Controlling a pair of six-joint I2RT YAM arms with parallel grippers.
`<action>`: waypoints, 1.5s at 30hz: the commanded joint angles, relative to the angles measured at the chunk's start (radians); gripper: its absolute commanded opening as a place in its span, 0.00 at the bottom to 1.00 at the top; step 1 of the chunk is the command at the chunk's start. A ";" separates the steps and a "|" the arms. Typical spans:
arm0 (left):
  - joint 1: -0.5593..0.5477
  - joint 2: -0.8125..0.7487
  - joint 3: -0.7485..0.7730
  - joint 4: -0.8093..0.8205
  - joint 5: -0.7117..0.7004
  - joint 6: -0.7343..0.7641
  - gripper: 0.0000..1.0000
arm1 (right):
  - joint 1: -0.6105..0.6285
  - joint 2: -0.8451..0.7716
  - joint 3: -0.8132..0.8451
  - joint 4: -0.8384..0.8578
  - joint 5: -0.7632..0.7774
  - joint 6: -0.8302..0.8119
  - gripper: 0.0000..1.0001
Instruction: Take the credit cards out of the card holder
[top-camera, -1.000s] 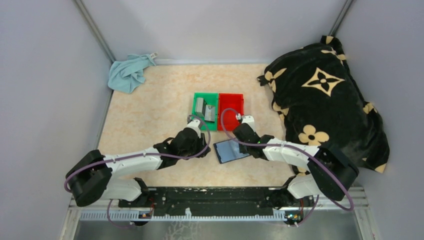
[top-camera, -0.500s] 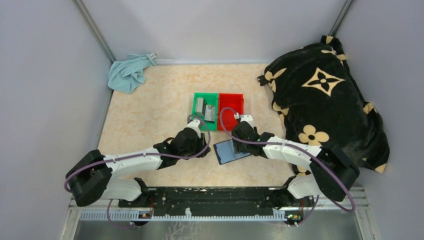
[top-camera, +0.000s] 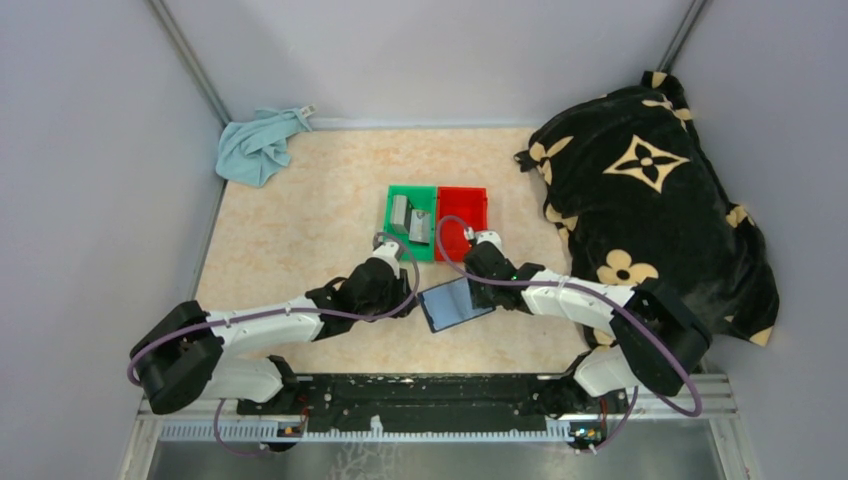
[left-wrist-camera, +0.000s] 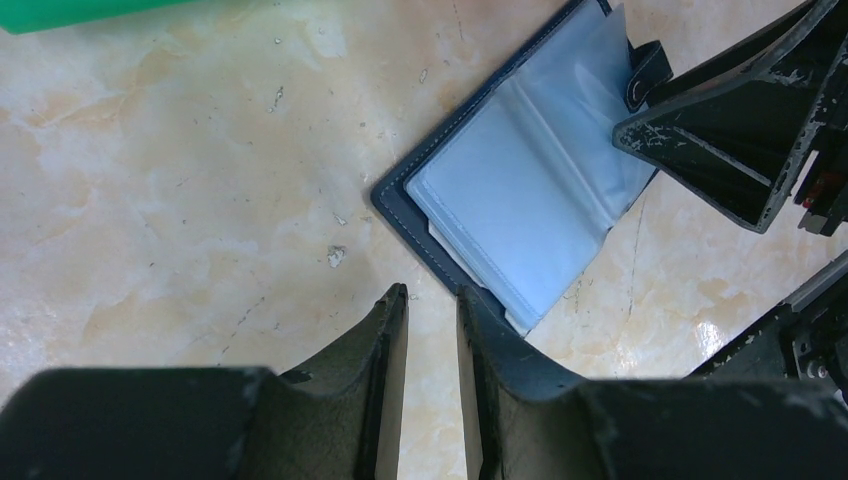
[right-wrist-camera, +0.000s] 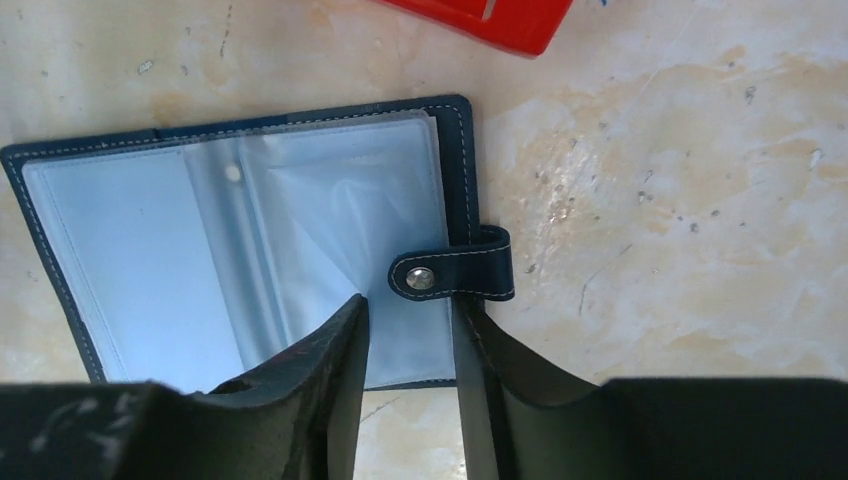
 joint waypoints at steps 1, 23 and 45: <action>0.000 -0.001 -0.003 0.032 0.012 -0.006 0.31 | -0.003 -0.037 -0.033 0.050 -0.053 0.031 0.32; 0.005 -0.121 -0.025 0.025 0.001 -0.065 0.63 | -0.017 -0.243 -0.023 -0.028 0.045 0.051 0.63; 0.015 -0.473 -0.127 -0.109 -0.085 -0.124 0.74 | -0.053 -0.187 -0.019 0.081 0.001 0.074 0.60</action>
